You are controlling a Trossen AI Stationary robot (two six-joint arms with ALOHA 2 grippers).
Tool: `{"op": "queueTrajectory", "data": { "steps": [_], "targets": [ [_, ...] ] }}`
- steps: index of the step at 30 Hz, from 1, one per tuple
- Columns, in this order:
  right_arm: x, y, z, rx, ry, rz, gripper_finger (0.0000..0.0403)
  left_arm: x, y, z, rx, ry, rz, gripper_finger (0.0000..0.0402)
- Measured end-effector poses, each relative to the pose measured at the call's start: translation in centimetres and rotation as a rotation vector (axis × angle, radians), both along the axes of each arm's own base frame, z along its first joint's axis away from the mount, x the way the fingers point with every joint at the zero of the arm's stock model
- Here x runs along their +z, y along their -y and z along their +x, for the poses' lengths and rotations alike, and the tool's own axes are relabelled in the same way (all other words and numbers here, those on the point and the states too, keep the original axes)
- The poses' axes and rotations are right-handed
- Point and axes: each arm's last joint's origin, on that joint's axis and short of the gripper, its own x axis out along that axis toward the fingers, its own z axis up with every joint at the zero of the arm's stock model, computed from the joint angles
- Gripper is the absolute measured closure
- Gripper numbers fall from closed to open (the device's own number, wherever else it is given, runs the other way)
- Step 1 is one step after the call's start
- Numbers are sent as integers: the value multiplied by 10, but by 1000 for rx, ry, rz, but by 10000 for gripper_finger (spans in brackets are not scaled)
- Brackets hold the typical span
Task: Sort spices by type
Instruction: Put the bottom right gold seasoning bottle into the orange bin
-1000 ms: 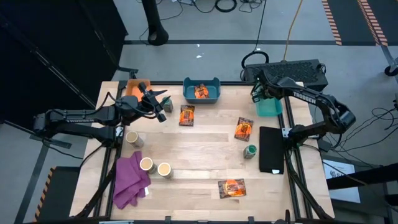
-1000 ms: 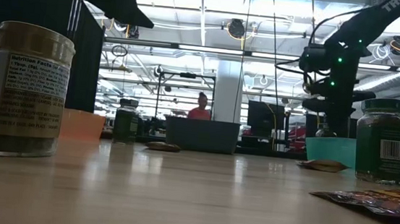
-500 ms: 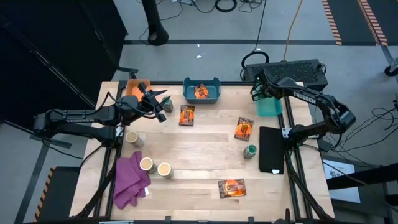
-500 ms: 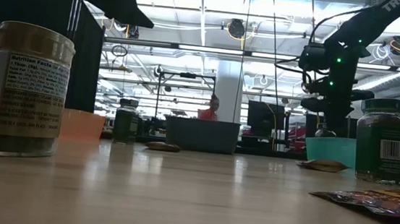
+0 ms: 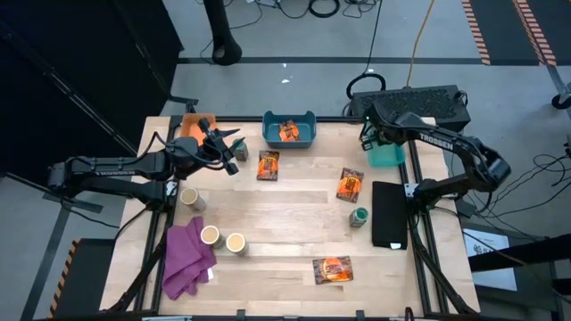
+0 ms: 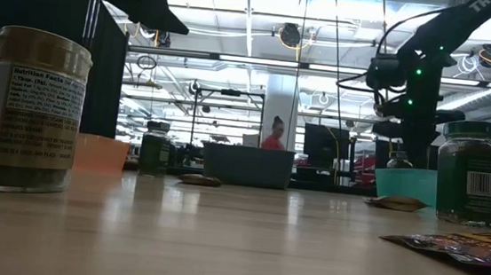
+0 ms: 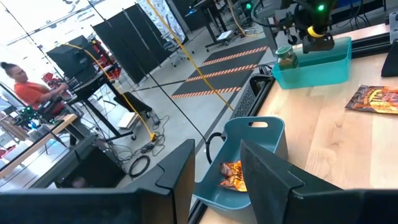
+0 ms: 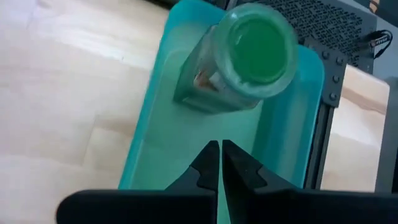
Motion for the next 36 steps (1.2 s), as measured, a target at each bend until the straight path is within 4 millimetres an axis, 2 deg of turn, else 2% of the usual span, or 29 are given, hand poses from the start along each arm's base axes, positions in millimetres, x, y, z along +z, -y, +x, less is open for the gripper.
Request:
{"op": "queueTrajectory", "data": {
  "steps": [8,13,18,21,29,36],
  "targets": [
    [19,-33,17,102,103,-61,403,1,0,0,0,11,1,268],
    [37,-58,31,217,234,-145,403,3,1,1,-56,34,-4,268],
    [54,-82,53,351,405,-257,403,5,3,3,-125,78,-30,268],
    [60,-96,66,434,451,-336,403,6,3,3,-136,103,-49,268],
    [64,-135,102,670,560,-439,403,7,3,3,-134,121,-70,268],
    [55,-164,131,1065,699,-304,403,7,3,3,-133,123,-74,268]
  ]
}}
